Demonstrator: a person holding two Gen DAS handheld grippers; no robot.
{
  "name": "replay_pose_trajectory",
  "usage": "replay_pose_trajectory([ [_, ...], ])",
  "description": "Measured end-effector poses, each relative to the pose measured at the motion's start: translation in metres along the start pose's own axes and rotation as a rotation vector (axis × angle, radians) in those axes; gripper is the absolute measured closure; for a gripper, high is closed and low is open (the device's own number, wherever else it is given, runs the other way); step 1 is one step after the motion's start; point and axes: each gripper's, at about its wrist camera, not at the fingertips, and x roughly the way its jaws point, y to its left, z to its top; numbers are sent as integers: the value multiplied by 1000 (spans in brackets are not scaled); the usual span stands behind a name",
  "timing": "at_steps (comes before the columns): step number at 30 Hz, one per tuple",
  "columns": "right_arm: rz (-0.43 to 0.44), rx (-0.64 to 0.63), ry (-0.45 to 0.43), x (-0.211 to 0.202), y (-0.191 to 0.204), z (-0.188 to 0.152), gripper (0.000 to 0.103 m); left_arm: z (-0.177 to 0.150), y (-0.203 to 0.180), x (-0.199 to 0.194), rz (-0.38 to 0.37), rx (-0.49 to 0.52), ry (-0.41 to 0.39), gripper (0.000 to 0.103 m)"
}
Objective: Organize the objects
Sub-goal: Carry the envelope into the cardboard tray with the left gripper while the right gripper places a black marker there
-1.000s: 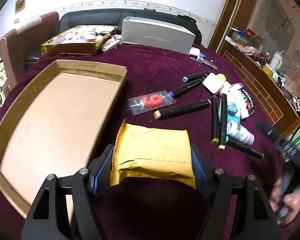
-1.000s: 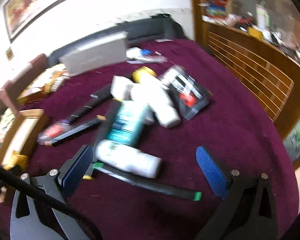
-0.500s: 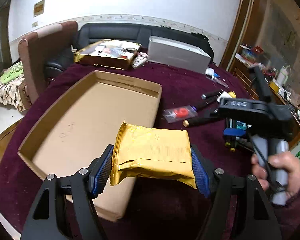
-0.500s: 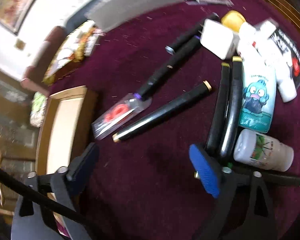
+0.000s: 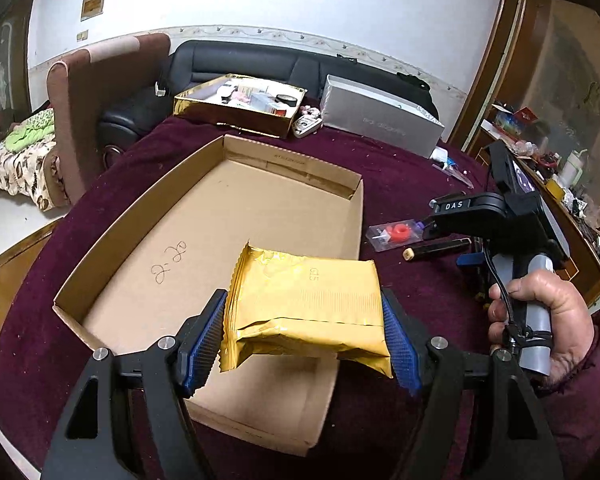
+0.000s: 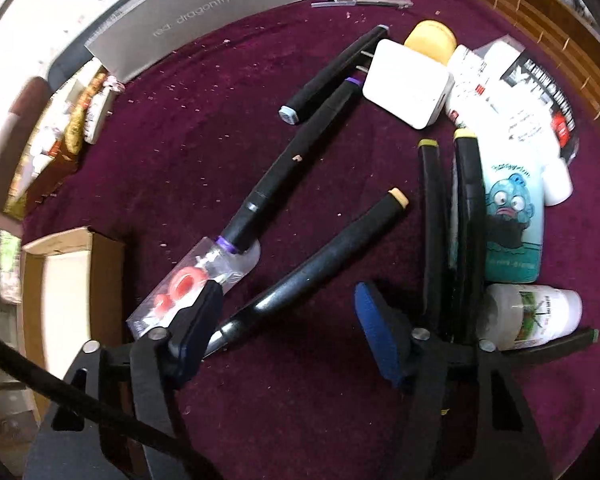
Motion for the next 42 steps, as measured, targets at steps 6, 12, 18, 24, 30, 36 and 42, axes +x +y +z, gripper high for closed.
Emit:
replay_pose_trajectory([
  [6, -95, -29, -29, 4, 10, -2, 39, 0, 2, 4, 38, 4, 5, 36],
  [12, -145, -196, -87, -1, 23, -19, 83, -3, -6, -2, 108, 50, -25, 36],
  [18, -23, -236, -79, -15, 8, -36, 91, -5, -7, -8, 160, 73, -44, 36],
  [24, 109, -232, -81, -33, -6, -47, 91, -6, -16, -15, 191, 91, -58, 36],
  [30, 231, -219, -92, -58, -17, -48, 91, -3, -27, -20, 218, 122, -70, 36],
  [36, 372, -243, -68, -74, 2, -44, 90, 15, -25, -18, 213, 137, -77, 36],
  [42, 493, -269, -10, -70, 49, -31, 90, 66, -1, 1, 133, 131, -56, 36],
])
